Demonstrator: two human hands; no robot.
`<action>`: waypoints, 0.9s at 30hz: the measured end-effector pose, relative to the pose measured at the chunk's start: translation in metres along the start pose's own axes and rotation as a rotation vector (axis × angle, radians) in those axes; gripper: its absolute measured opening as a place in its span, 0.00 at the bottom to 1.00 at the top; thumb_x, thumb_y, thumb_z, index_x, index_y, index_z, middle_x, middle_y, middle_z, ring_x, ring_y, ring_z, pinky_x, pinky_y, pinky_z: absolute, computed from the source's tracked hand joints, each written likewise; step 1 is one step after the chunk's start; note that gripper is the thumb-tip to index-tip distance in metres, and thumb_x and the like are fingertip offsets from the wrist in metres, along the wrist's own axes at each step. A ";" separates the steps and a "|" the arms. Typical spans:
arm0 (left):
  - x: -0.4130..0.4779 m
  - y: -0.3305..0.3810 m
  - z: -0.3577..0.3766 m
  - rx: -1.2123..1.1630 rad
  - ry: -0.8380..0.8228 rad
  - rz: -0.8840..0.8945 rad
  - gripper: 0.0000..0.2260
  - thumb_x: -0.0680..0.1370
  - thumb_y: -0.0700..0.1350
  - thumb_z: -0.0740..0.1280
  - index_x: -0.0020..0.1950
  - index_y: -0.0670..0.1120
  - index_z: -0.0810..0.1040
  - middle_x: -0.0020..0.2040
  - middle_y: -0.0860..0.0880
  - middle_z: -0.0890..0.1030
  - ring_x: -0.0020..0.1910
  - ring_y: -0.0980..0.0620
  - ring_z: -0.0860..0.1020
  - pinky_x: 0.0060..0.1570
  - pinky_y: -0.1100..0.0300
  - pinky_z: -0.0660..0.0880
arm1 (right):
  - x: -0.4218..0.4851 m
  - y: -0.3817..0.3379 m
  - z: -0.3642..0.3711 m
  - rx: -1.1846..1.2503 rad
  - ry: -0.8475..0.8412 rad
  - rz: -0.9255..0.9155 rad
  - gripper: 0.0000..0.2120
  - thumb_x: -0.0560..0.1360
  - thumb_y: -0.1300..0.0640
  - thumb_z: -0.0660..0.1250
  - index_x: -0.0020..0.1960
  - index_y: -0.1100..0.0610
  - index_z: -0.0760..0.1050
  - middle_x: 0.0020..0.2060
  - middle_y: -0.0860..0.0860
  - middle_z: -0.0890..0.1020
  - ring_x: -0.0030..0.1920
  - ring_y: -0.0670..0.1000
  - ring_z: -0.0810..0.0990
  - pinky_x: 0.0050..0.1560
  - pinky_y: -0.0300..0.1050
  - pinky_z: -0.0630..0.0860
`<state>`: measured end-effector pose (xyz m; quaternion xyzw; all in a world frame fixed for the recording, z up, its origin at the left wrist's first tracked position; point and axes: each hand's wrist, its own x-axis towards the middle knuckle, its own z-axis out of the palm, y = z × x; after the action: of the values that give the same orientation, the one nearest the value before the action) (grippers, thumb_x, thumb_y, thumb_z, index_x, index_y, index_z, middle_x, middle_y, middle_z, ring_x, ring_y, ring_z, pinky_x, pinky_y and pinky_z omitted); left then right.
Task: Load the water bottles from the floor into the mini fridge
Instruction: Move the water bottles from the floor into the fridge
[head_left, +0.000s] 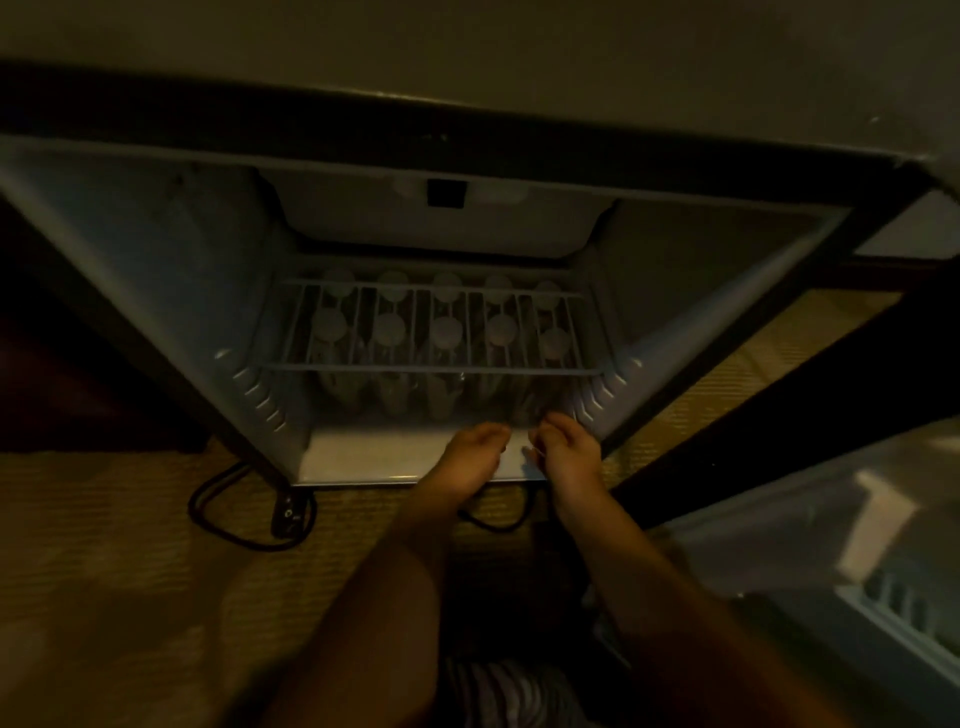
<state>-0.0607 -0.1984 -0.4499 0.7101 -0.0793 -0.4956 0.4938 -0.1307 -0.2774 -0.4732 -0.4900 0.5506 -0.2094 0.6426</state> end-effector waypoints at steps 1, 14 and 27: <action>-0.002 -0.001 -0.001 0.001 -0.007 -0.005 0.08 0.80 0.43 0.58 0.52 0.45 0.76 0.46 0.44 0.77 0.47 0.47 0.75 0.51 0.57 0.73 | -0.003 0.000 -0.001 -0.007 -0.003 0.018 0.12 0.78 0.67 0.58 0.59 0.64 0.73 0.38 0.54 0.77 0.39 0.53 0.76 0.50 0.51 0.77; -0.088 0.016 -0.036 0.364 0.063 0.180 0.09 0.80 0.46 0.58 0.49 0.43 0.74 0.47 0.41 0.75 0.51 0.44 0.75 0.56 0.52 0.72 | -0.085 -0.055 -0.019 -0.295 -0.298 -0.190 0.08 0.79 0.65 0.57 0.47 0.58 0.74 0.39 0.55 0.78 0.38 0.49 0.78 0.41 0.39 0.74; -0.244 0.090 -0.100 0.737 0.283 0.401 0.15 0.79 0.47 0.60 0.56 0.39 0.79 0.55 0.39 0.80 0.56 0.44 0.77 0.53 0.58 0.71 | -0.229 -0.163 -0.005 -0.664 -0.545 -0.560 0.11 0.77 0.66 0.60 0.56 0.70 0.75 0.42 0.59 0.77 0.30 0.43 0.76 0.26 0.27 0.71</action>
<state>-0.0693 -0.0340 -0.2255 0.8702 -0.3185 -0.2264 0.3002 -0.1615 -0.1647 -0.2169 -0.8332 0.2476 -0.0521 0.4917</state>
